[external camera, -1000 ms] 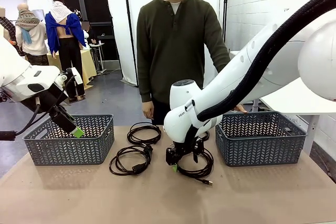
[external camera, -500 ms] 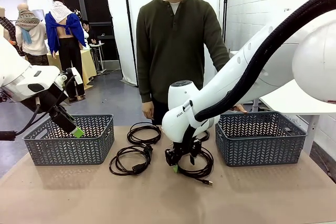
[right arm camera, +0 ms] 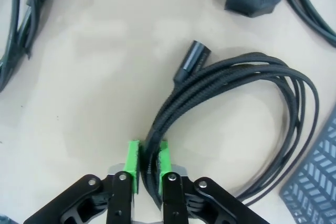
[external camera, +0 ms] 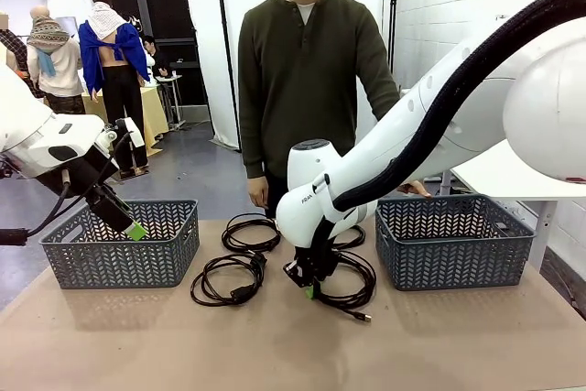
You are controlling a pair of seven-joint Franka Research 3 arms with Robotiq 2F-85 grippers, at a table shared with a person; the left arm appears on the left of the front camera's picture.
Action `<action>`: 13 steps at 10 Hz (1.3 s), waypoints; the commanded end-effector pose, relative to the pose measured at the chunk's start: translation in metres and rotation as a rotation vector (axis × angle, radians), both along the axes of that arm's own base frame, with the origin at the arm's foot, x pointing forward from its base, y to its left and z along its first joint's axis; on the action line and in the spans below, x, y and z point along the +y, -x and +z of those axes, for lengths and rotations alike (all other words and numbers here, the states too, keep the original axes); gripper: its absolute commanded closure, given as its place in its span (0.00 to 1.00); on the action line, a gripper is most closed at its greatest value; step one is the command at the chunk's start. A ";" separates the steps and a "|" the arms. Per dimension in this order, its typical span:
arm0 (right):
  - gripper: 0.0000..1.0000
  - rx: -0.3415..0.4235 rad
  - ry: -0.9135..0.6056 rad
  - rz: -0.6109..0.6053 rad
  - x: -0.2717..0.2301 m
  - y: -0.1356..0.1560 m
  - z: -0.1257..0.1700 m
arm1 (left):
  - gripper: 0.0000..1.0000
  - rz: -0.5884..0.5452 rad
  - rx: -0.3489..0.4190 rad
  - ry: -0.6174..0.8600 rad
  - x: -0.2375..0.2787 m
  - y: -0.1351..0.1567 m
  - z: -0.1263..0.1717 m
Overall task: Organize the cables according to human instructions.
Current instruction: Pick up a bundle of cables and place it in the basket indicated by the human.
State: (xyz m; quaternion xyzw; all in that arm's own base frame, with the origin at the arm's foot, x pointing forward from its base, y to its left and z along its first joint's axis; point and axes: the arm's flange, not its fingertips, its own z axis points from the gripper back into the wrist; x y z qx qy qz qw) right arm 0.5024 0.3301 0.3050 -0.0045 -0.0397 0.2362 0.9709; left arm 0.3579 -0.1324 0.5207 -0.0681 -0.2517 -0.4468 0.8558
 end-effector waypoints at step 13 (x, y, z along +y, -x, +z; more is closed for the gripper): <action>1.00 0.017 0.143 0.576 -0.032 0.070 0.142 | 0.00 0.002 -0.012 -0.001 0.001 -0.002 -0.001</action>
